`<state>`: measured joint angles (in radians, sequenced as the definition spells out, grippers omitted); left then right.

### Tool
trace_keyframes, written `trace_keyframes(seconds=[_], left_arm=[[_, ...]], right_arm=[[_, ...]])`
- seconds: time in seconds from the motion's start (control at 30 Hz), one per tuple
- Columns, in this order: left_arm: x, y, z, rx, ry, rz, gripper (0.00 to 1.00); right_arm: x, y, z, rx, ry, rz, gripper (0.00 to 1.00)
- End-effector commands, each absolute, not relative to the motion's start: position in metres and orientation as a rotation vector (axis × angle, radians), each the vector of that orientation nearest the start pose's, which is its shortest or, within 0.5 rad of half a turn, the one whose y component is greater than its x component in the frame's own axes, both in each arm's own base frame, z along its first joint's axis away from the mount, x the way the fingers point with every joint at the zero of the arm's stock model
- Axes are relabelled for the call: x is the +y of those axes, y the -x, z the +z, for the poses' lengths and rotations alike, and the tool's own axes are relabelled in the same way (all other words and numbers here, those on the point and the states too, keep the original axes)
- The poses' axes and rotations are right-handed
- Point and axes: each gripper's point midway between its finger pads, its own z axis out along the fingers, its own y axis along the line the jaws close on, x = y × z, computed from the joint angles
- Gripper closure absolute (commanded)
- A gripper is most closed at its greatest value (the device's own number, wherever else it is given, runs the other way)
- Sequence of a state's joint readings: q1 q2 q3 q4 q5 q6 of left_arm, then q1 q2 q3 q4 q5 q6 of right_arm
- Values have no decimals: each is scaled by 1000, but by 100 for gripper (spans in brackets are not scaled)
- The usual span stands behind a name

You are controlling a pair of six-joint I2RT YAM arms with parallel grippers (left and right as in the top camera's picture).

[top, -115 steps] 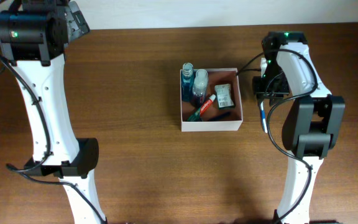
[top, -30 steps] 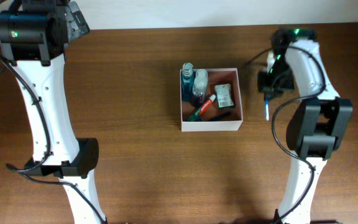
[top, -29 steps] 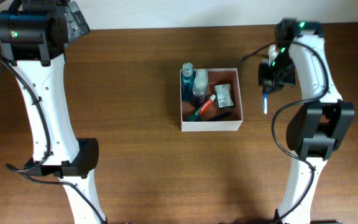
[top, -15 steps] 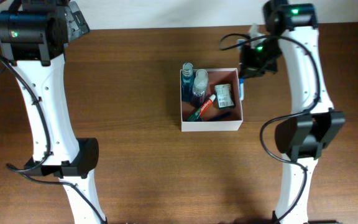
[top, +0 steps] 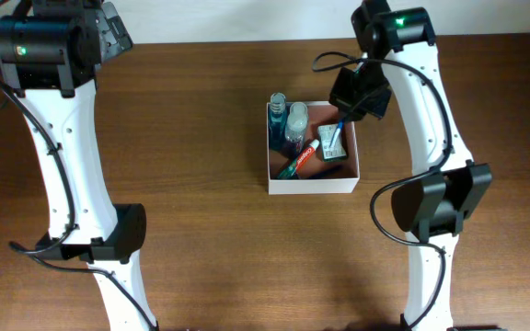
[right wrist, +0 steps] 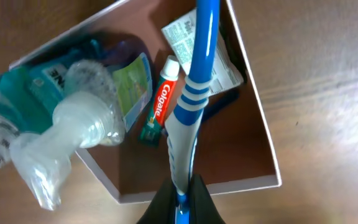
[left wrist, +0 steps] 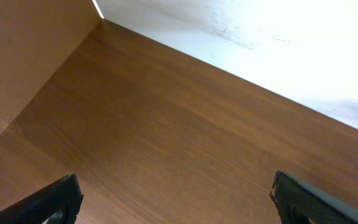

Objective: Pack container
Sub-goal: 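Lift the toothbrush, carry it left and release it into the box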

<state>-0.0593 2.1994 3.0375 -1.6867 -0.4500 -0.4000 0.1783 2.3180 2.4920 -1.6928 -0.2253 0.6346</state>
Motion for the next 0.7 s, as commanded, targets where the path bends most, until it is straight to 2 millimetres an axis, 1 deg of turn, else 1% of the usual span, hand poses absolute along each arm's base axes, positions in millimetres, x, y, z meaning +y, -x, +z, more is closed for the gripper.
trace_keyframes(seconds=[0.0, 0.1, 0.2, 0.33, 0.47, 0.5, 0.6, 0.63, 0.67], left_arm=[[52, -449, 377, 2261, 587, 344, 1], [52, -449, 377, 2261, 587, 344, 1], [52, -449, 377, 2261, 587, 344, 1], [52, -449, 377, 2261, 587, 344, 1], [52, -449, 377, 2261, 587, 344, 1], [52, -449, 377, 2261, 587, 344, 1], [52, -449, 377, 2261, 587, 344, 1], [52, -449, 377, 2261, 587, 344, 1], [52, -449, 377, 2261, 587, 344, 1]], right_arm=[[130, -418, 161, 3076, -930, 301, 96], [138, -409, 152, 3095, -980, 247, 96], [144, -400, 142, 3110, -1010, 149, 96], [144, -394, 130, 3106, -1037, 41, 96], [144, -393, 121, 3110, -1053, 23, 95], [144, -394, 120, 3109, -1052, 24, 92], [145, -396, 118, 3102, -1048, 33, 77], [146, -397, 118, 3100, -1044, 37, 67], [146, -397, 118, 3099, -1044, 39, 62]])
